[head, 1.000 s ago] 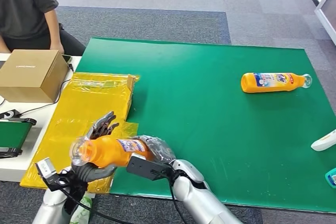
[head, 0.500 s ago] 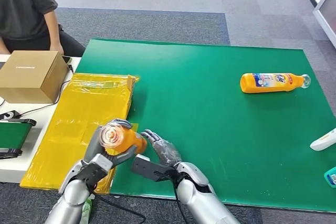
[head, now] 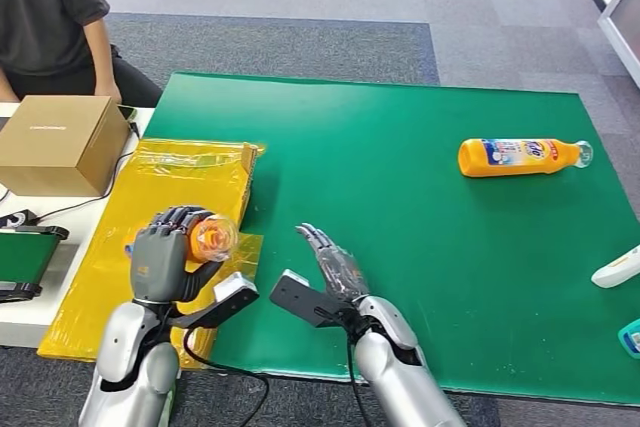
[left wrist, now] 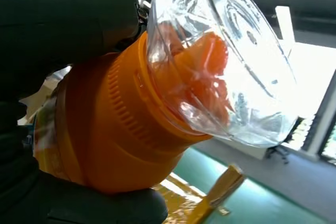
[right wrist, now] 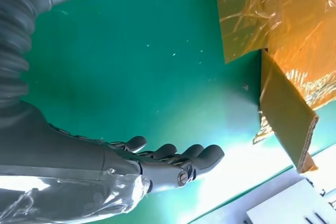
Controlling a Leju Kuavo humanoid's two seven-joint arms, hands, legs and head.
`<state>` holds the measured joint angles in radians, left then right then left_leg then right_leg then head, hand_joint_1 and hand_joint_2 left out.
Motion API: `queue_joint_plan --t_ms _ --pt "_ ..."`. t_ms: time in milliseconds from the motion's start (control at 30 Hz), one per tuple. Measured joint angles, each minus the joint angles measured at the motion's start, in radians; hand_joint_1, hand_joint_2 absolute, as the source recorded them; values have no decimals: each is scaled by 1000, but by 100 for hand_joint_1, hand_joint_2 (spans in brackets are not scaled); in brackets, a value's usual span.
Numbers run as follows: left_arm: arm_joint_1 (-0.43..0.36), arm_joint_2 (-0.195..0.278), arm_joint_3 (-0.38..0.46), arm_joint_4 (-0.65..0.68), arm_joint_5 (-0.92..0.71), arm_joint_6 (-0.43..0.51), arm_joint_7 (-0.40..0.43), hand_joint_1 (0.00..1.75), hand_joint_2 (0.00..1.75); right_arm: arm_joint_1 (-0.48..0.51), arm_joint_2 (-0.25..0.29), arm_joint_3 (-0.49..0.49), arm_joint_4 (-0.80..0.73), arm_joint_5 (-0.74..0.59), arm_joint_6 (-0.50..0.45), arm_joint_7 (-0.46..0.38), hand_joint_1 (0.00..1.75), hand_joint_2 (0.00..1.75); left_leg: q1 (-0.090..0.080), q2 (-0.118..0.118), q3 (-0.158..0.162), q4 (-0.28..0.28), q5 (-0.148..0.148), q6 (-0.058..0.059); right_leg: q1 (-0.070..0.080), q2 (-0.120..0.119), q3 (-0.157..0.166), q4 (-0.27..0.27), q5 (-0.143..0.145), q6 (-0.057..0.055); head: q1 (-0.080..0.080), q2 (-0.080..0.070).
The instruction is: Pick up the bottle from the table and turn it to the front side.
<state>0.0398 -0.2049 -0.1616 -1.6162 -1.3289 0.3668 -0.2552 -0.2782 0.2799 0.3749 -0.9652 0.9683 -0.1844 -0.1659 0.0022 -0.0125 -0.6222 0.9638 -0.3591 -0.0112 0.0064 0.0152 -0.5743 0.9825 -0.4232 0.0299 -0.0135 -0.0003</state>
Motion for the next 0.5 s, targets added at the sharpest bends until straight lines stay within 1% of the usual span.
queue_joint_plan --t_ms 33,133,167,233,267,300,333,500 --pt "-3 0 1 6 -28 -9 31 175 175 3 -1 -5 -7 1 1 0 0 175 0 0 0 0 0 0 0 0 0 0 0 0 0 0" --pt "-15 0 4 31 -72 -45 84 174 175 13 -3 -17 -27 6 6 1 0 175 0 0 -1 0 0 0 0 0 -1 0 0 0 0 0" --pt "-21 1 5 42 -89 -75 106 161 175 16 -3 -21 -34 9 10 0 0 175 0 0 -1 0 0 0 0 0 -1 0 0 0 0 0" --pt "-38 5 4 74 -123 -138 150 76 175 21 -4 -29 -46 15 20 -4 0 175 0 0 -1 0 0 0 0 0 -1 0 0 0 0 0" --pt "-50 9 3 97 -138 -154 165 33 175 23 -4 -33 -51 17 26 -7 0 175 0 0 -1 0 0 0 0 0 -1 0 0 0 0 0" --pt "-63 14 2 125 -155 -157 175 3 175 24 -4 -37 -55 19 31 -12 0 175 0 0 -1 0 0 0 0 0 -1 0 0 0 0 0" --pt "-74 20 0 154 -171 -150 181 0 175 25 -4 -39 -57 20 36 -17 0 175 0 0 -1 0 0 0 0 0 -1 0 0 0 0 0" --pt "-97 49 -15 272 -201 -76 169 0 175 28 -5 -50 -59 17 40 -39 0 175 0 1 -1 0 -1 0 0 1 -1 0 0 0 0 0"
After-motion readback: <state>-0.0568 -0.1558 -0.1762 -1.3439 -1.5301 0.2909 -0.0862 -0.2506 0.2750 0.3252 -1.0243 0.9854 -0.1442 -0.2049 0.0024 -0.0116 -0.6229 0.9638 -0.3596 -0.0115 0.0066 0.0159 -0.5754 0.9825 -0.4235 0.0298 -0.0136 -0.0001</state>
